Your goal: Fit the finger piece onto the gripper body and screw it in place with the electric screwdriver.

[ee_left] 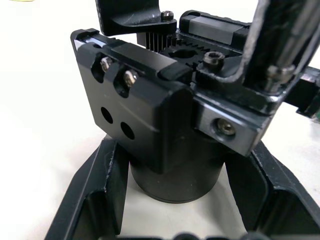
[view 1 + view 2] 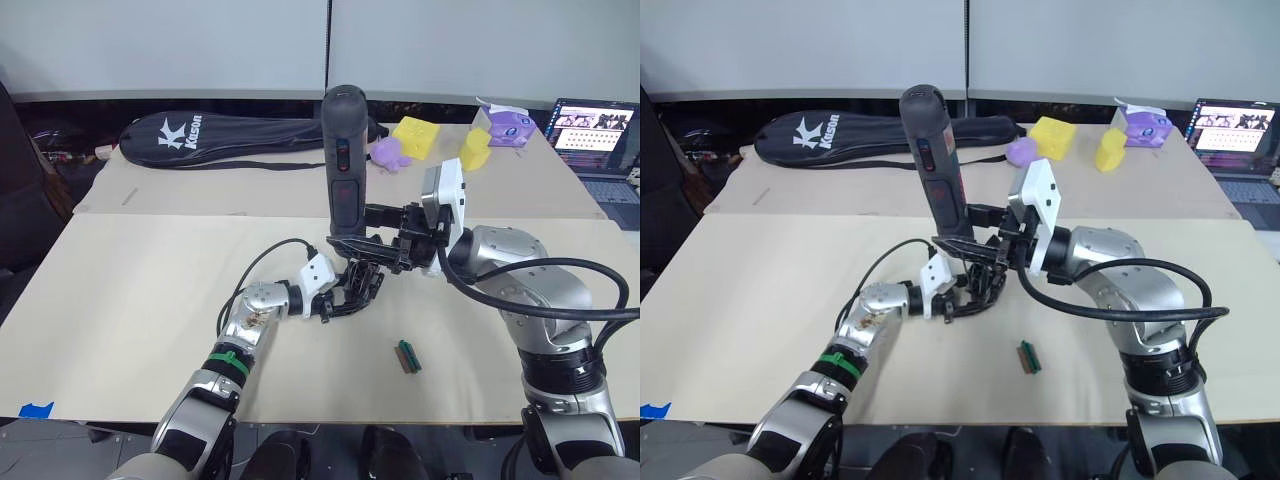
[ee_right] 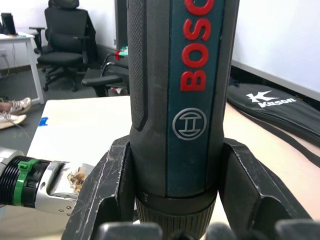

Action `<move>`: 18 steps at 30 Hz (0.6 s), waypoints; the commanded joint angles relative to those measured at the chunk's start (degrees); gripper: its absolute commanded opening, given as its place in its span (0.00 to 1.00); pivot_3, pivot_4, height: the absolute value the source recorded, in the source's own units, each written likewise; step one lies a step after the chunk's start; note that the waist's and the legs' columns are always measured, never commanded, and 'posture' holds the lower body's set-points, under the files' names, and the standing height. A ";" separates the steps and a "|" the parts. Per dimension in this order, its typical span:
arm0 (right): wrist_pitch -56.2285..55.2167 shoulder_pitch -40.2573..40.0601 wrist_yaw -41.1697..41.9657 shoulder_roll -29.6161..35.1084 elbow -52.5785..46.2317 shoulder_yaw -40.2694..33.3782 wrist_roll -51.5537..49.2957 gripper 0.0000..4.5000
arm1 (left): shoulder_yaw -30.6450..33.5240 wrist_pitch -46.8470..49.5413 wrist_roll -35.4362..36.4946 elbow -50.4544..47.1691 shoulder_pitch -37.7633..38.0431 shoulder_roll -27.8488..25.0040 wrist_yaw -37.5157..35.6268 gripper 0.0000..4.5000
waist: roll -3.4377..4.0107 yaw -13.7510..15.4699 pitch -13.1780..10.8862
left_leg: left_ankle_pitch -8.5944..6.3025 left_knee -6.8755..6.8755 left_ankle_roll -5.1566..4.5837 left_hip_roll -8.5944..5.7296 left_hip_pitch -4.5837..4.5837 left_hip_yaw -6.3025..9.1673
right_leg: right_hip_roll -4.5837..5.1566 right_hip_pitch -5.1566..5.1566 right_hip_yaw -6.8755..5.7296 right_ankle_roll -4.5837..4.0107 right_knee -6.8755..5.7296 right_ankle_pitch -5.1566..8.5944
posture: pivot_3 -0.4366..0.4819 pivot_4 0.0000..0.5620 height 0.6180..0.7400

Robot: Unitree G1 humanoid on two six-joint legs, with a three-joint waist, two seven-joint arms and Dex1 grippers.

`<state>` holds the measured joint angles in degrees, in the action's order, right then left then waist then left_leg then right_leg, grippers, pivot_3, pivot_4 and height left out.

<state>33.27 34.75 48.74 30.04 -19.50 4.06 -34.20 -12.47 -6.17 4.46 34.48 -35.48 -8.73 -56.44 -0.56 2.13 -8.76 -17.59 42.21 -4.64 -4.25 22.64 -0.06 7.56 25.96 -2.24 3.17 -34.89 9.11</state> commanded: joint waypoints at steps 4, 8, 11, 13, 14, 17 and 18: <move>0.40 -1.94 0.40 1.25 4.47 2.36 3.47 0.42 | 0.56 -0.51 -0.04 -0.44 -1.23 -0.44 0.65 0.51 | 0.00 -0.02 0.00 | 0.00 -0.03 0.00 0.00 -0.06 0.00 | 0.00 -0.04 0.00 0.00 0.00 0.00 | 0.48 0.27 0.86; -0.47 -2.46 0.50 1.21 4.78 2.70 3.84 0.42 | 0.57 -0.52 -0.04 -0.46 -1.25 -0.54 0.59 0.51 | 0.00 -0.02 0.00 | 0.00 -0.07 0.00 0.00 -0.12 0.00 | 0.00 -0.10 0.00 0.00 0.02 0.00 | 0.48 0.27 0.86; -0.86 -2.95 0.51 1.22 4.63 2.84 3.95 0.42 | 0.57 -0.55 -0.03 -0.43 -1.26 -0.58 0.54 0.51 | 0.00 -0.04 0.00 | -0.01 -0.13 -0.01 0.00 -0.22 -0.01 | 0.00 -0.19 0.01 0.00 0.03 0.00 | 0.48 0.27 0.86; -1.09 -3.24 0.51 1.28 4.50 2.88 4.02 0.42 | 0.58 -0.65 -0.06 -0.30 -1.30 -0.60 0.51 0.51 | 0.00 -0.04 0.00 | -0.01 -0.17 -0.01 0.01 -0.29 0.00 | 0.00 -0.26 0.01 0.00 0.06 0.00 | 0.48 0.27 0.86; -1.14 -3.33 0.48 1.32 4.45 2.85 4.02 0.42 | 0.59 -0.65 -0.06 -0.29 -1.31 -0.60 0.50 0.51 | 0.00 -0.04 0.00 | -0.01 -0.19 -0.01 0.01 -0.31 0.00 | 0.00 -0.27 0.01 0.00 0.06 0.00 | 0.48 0.27 0.86; -1.29 -3.27 0.46 1.29 4.52 2.71 4.10 0.42 | 0.63 -0.76 -0.07 -0.03 -1.47 -0.59 0.43 0.51 | 0.00 -0.04 0.00 | -0.02 -0.22 -0.02 0.01 -0.37 0.00 | 0.00 -0.33 0.01 0.00 0.09 0.01 | 0.48 0.27 0.86; -1.33 -3.22 0.44 1.28 4.52 2.61 4.09 0.42 | 0.63 -0.77 -0.08 0.02 -1.52 -0.55 0.43 0.51 | 0.00 -0.04 0.00 | -0.02 -0.22 -0.02 0.01 -0.39 0.00 | 0.00 -0.35 0.01 0.00 0.10 0.00 | 0.48 0.27 0.86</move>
<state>30.32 33.86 49.50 30.02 -18.03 4.41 -33.46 -12.54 -6.14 4.20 34.70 -35.51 -8.90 -56.45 -0.56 2.09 -8.76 -17.61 41.98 -4.66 -4.24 22.24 -0.05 7.56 25.59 -2.23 3.17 -34.78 9.12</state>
